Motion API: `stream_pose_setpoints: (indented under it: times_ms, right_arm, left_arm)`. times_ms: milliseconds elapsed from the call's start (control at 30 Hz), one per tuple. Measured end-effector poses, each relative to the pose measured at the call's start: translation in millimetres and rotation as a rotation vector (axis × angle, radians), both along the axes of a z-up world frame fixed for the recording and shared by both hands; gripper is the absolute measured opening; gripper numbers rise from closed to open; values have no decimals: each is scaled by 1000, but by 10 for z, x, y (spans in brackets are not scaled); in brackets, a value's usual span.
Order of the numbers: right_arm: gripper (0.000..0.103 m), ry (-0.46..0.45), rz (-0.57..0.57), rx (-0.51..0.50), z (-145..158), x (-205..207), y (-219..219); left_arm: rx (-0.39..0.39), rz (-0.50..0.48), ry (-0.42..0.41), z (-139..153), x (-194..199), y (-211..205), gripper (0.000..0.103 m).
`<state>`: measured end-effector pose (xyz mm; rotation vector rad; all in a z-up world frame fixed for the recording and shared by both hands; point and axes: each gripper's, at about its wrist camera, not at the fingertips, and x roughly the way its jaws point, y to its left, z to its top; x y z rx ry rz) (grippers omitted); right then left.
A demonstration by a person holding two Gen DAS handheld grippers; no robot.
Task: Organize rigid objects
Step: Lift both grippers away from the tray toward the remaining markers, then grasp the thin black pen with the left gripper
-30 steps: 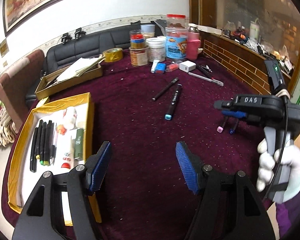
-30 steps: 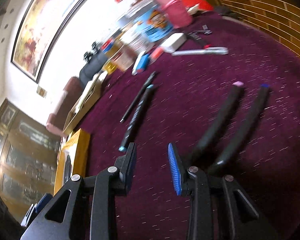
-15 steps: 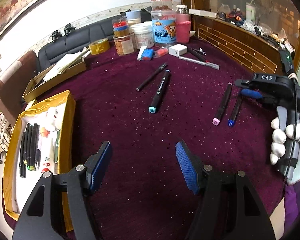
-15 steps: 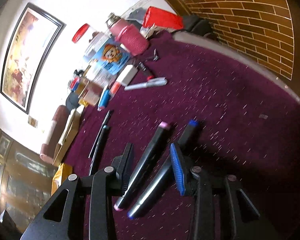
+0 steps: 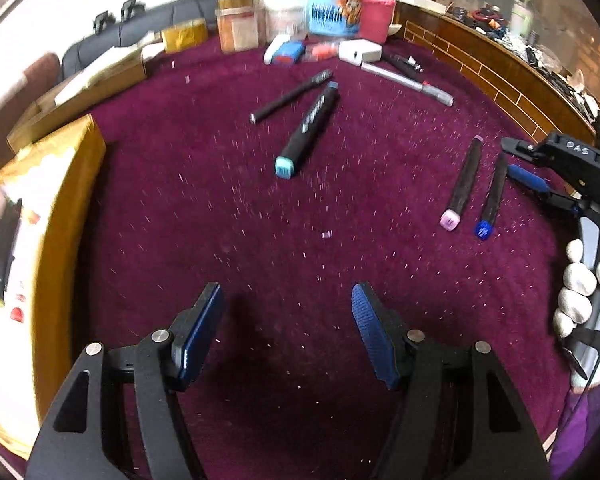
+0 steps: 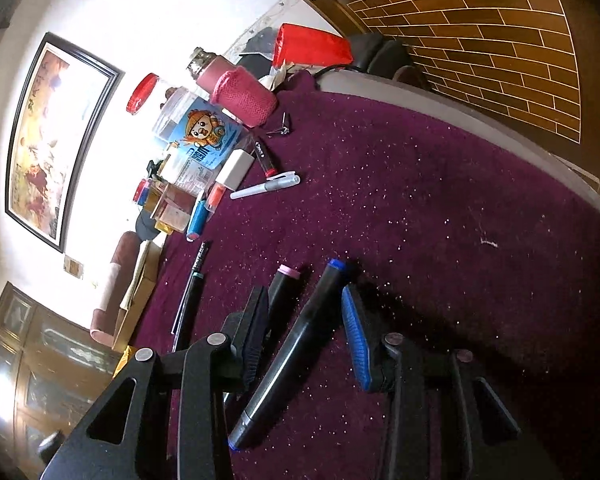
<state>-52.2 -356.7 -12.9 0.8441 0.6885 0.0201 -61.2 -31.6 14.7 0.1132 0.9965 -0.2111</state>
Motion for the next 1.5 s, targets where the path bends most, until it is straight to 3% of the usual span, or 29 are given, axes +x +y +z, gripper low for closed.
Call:
stream_pose_setpoints:
  times_ms: [133,267,333,567,700,800,867,967,1033,1100,1167,1267,1367,1500]
  right_arm:
    - [36,-1,2,-17,4,-2,26]
    - [41,-6,10,-43,23,20,76]
    - [46,-10,19,-62,38,29,113]
    - [78,-28,91,-82,91,123,215]
    - [96,-26,99,-92,112,193,310]
    - [96,21,76,-109,155,249,348]
    - [89,25,27,-170,303,235,388]
    - [88,-115,40,-302,781,103,712]
    - [88,-232,194,-378,1085,32,1185]
    - [88,-291,300,-469,1215,-20,1555]
    - [88,-336,280,-519,1253,-51,1669]
    - [88,-308,137,-496,1123,47,1308]
    - [88,-256,12,-439,881,121,823]
    - [88,-160,-94,-352,578,181,364]
  left_arm:
    - [-15,-1,-8,-43,-14,2,68]
    - [-45,-27,-21,-70,-51,7,83]
    - [-36,-40,-29,-80,-81,-15,85]
    - [-103,-97,6,-88,-36,-10,103]
    - [-66,-115,12,-96,-42,-63,103]
    - [-30,-132,15,-110,-56,-100,103]
    - [2,-138,12,-123,-77,-146,103]
    - [-1,-128,7,-132,-76,-140,103]
    - [-3,-127,6,-133,-80,-134,103]
    - [-6,-128,6,-130,-79,-128,103]
    - [-44,-127,13,-104,-81,-77,103]
    - [-160,-116,46,16,-40,96,103]
    - [-118,-79,-41,265,151,164,103]
    - [-100,-62,-76,423,606,85,103]
